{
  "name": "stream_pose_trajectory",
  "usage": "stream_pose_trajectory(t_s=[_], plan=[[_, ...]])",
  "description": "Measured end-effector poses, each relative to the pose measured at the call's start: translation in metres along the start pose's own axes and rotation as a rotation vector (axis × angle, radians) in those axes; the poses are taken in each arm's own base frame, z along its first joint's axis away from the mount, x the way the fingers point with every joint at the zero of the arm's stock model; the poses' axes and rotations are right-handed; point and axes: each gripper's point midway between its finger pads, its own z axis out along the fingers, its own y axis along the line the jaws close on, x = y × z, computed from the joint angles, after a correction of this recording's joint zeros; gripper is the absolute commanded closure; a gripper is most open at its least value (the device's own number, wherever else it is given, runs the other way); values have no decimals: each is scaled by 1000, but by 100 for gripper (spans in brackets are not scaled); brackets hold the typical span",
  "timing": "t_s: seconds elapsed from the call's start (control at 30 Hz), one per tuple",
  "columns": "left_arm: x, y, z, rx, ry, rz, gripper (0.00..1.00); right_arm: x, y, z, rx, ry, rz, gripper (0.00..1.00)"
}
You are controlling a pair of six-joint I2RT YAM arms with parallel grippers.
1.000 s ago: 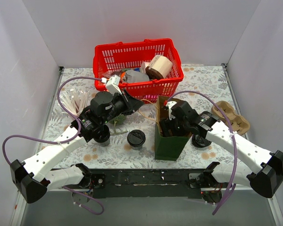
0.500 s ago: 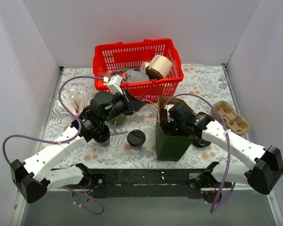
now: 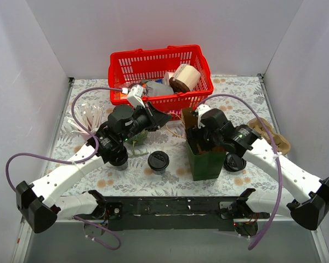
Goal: Pack the takeout coffee
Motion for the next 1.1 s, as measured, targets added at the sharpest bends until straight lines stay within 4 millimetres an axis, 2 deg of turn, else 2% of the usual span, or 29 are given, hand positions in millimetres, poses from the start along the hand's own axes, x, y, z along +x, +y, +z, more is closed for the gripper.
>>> stream_pose_trajectory(t_s=[0.07, 0.17, 0.37, 0.53, 0.63, 0.77, 0.87, 0.93, 1.1], plan=[[1, 1, 7, 2, 0, -8, 100, -27, -4, -14, 29, -95, -10, 11], [7, 5, 20, -5, 14, -20, 100, -52, -13, -28, 77, -206, -9, 11], [15, 10, 40, -11, 29, -26, 100, -69, -32, -32, 151, -275, 7, 10], [14, 5, 52, 8, 20, -30, 100, -94, -51, -43, 238, -381, 49, 10], [14, 4, 54, 10, 15, -31, 100, -111, -53, -55, 244, -467, 63, 9], [14, 3, 55, 8, 9, -36, 100, -132, -48, -82, 210, -605, 72, 8], [12, 4, 55, 0, -3, -37, 100, -142, -45, -102, 188, -688, 79, 8], [11, 5, 56, -8, -12, -41, 100, -144, -44, -108, 176, -709, 80, 7], [6, 7, 55, -35, -46, -43, 100, -138, -38, -101, 146, -655, 70, 6]])
